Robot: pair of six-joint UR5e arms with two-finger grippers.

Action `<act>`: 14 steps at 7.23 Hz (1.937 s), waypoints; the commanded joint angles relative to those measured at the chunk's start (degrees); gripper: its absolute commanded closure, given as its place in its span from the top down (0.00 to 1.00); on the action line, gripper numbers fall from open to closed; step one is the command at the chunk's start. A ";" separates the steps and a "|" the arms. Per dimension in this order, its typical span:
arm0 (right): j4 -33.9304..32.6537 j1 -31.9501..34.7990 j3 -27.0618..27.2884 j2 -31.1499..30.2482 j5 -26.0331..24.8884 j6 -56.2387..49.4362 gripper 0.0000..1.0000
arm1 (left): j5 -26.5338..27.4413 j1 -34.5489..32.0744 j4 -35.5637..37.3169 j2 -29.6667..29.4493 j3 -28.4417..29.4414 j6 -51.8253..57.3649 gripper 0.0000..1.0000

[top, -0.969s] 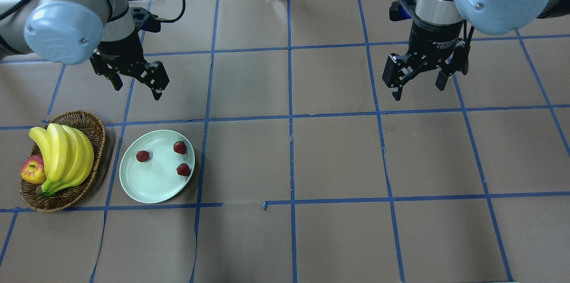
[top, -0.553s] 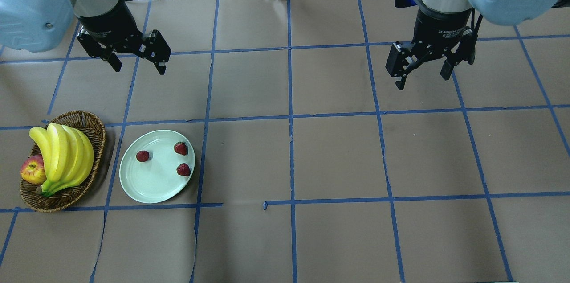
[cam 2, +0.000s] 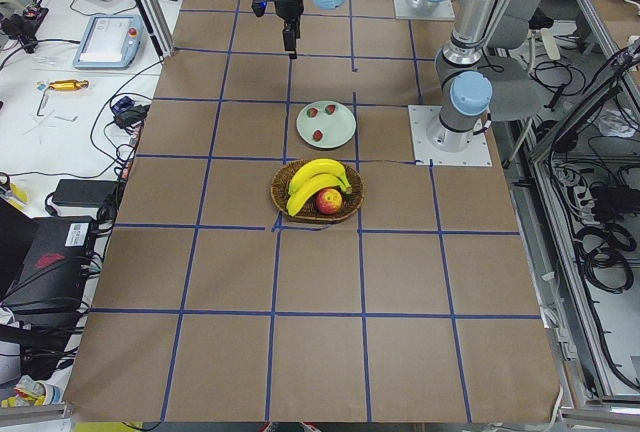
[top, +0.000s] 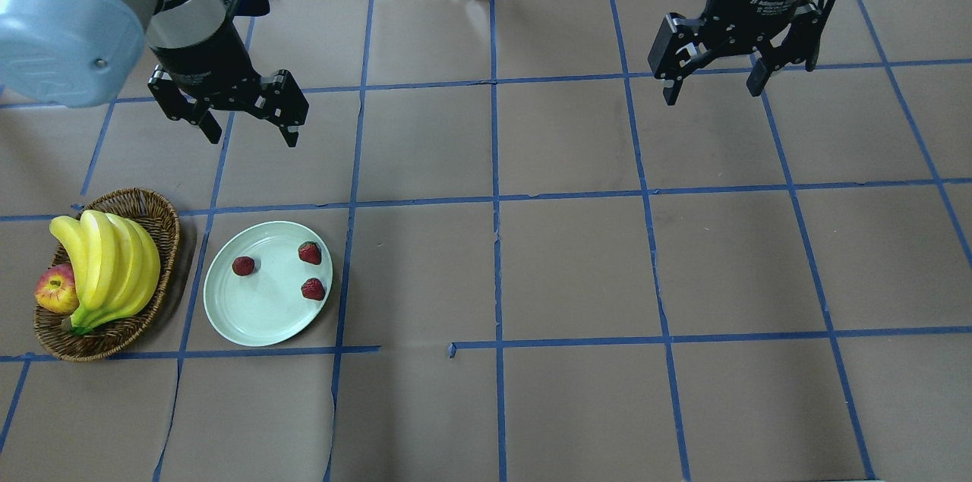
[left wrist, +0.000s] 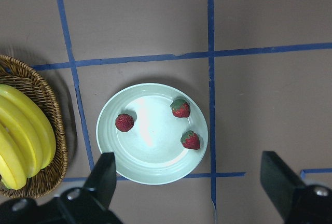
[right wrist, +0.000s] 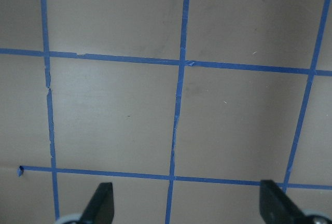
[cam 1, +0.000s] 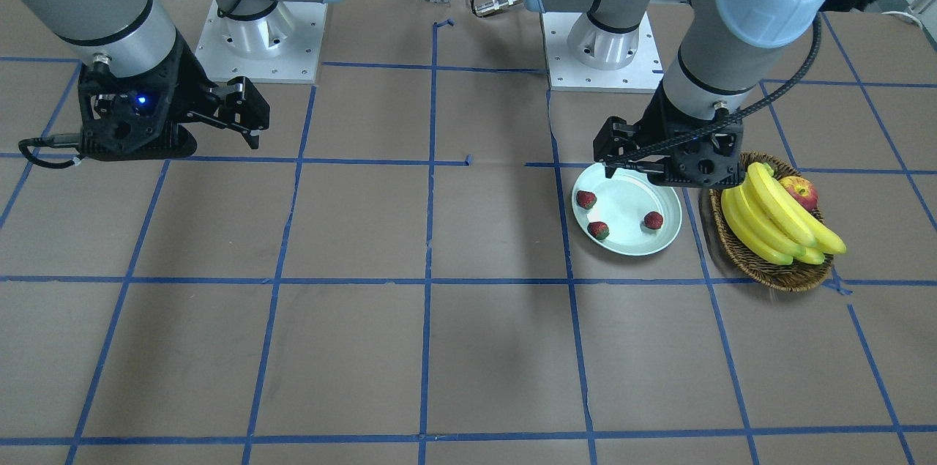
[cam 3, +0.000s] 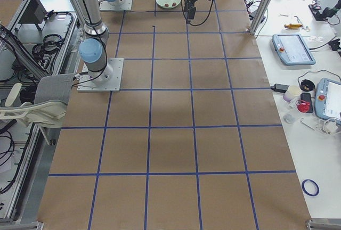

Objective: Collect all strawberries into plate

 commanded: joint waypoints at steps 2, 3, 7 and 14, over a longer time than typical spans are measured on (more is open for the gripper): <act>-0.16 1.38 0.82 0.02 0.60 1.36 1.00 | 0.21 -1.10 0.26 0.83 0.01 -0.64 1.00; -0.08 1.48 1.00 0.28 -0.01 1.10 1.00 | 0.12 -1.27 -0.09 0.92 0.27 -0.64 1.00; -0.17 1.48 1.88 1.34 0.25 1.10 1.00 | 0.12 -1.19 -1.75 2.93 1.24 -0.64 1.00; 0.01 1.48 0.82 0.37 -0.10 0.84 1.00 | -2.61 -1.72 -2.20 2.24 0.19 -0.55 1.00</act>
